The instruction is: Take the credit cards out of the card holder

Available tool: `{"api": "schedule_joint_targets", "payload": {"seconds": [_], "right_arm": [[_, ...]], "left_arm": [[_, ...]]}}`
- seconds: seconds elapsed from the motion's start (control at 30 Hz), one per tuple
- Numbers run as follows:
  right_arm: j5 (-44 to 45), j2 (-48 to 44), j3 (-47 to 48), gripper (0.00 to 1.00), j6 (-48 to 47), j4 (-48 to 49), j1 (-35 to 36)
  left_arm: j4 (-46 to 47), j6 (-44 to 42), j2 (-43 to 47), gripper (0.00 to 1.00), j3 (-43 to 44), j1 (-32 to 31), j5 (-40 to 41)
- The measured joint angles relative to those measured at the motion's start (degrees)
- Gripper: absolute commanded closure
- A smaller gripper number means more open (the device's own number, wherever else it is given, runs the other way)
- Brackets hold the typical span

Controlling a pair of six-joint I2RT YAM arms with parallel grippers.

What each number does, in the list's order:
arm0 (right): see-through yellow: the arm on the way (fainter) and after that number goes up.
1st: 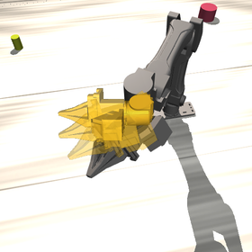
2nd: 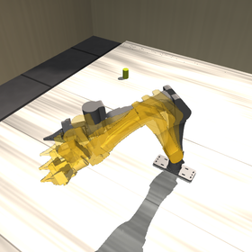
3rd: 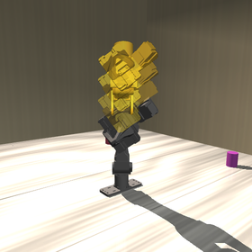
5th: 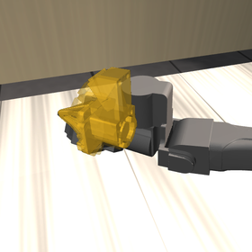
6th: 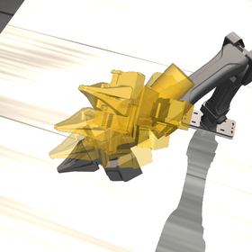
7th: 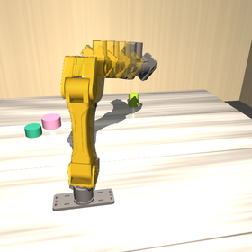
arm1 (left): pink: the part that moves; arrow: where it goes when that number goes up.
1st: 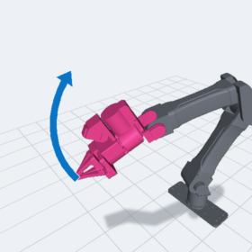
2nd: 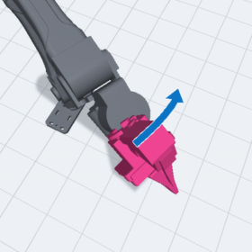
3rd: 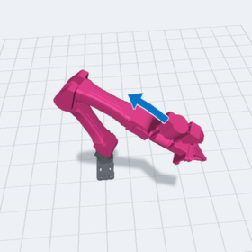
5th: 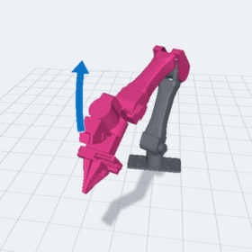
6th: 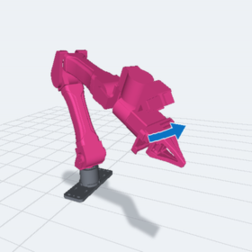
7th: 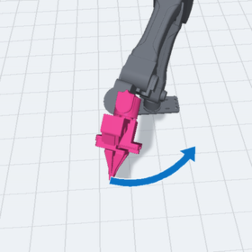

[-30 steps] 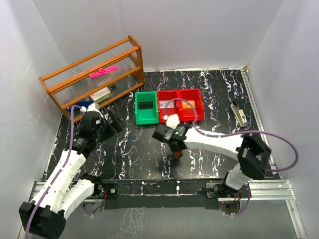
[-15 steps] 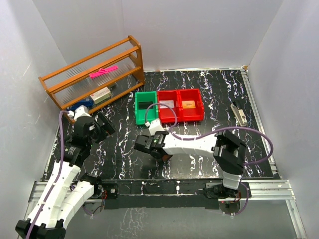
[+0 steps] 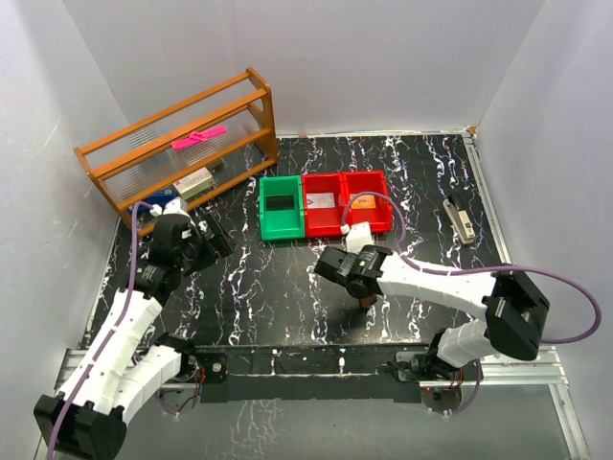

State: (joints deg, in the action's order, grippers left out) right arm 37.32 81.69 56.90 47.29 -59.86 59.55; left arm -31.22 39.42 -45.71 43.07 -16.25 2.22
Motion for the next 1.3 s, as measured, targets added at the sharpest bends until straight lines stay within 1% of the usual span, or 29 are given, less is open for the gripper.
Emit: {"api": "schedule_joint_targets", "payload": {"seconds": [0.1,0.23,0.33,0.43,0.53,0.63,0.7,0.77,0.93,0.97,1.0,1.03,1.07,1.1,1.13,1.17,1.3], "right_arm": [[-0.1,-2.2,-2.5,0.93,0.0,-0.2,-1.0],[-0.2,-3.3,-3.6,0.93,0.0,-0.2,-2.7],[-0.2,-4.8,-5.5,0.93,0.0,0.3,-4.6],[-0.2,-5.3,-6.3,0.93,0.1,-0.4,-6.6],[0.0,-3.8,-5.7,0.93,0.1,-0.5,-6.8],[1.3,-0.1,-3.8,0.93,0.0,-0.9,-5.9],[2.0,2.0,-2.6,0.93,-0.2,-1.1,-5.1],[2.1,3.5,-1.2,0.93,-0.3,-1.3,-4.6],[0.9,3.8,0.9,0.93,-0.2,-0.9,-4.3],[0.7,3.8,1.1,0.73,-0.2,-0.7,-4.2],[0.5,3.8,1.2,0.96,-0.2,-0.5,-4.2],[-2.7,3.6,1.2,0.94,-2.9,1.8,-4.2],[-7.0,3.3,1.4,0.8,-5.0,5.8,-4.4],[-10.3,3.0,1.9,0.44,-5.9,9.6,-4.5],[-13.1,2.8,2.4,0.26,-6.1,12.5,-4.5],[-14.5,2.8,3.1,0.19,-6.1,14.4,-4.2],[-16.1,2.8,6.0,0.12,-7.2,16.8,-2.7]], "left_arm": [[1.8,-0.2,-2.1,0.01,-0.1,0.0,-2.6],[5.0,-0.3,-5.5,0.02,-1.0,0.0,-7.6],[7.6,-0.4,-8.6,0.02,-1.4,0.0,-11.7],[9.3,-0.4,-10.7,0.02,-1.8,0.0,-14.1],[9.7,-0.4,-11.7,0.01,-1.8,0.0,-14.8],[9.7,-0.4,-11.2,0.02,-1.8,0.0,-14.3],[9.7,-0.5,-10.6,0.05,-1.8,0.0,-13.6],[9.6,-0.6,-10.1,0.12,-1.8,0.0,-13.2],[9.0,-0.9,-9.8,0.12,-1.8,0.0,-12.8],[8.9,-0.9,-9.7,0.12,-1.8,0.0,-12.7],[8.7,-0.9,-9.6,0.11,-1.8,0.0,-12.6],[8.6,-0.9,-9.4,0.1,-1.8,0.0,-12.4],[8.5,-0.9,-9.2,0.07,-1.8,0.0,-12.1],[8.4,-0.9,-9.2,0.06,-1.8,0.0,-12.0],[8.4,-0.9,-9.2,0.05,-1.8,0.0,-11.7],[8.3,-0.9,-9.2,0.04,-1.8,0.0,-11.6],[8.3,-1.0,-9.2,0.03,-1.8,0.0,-11.2]]}}
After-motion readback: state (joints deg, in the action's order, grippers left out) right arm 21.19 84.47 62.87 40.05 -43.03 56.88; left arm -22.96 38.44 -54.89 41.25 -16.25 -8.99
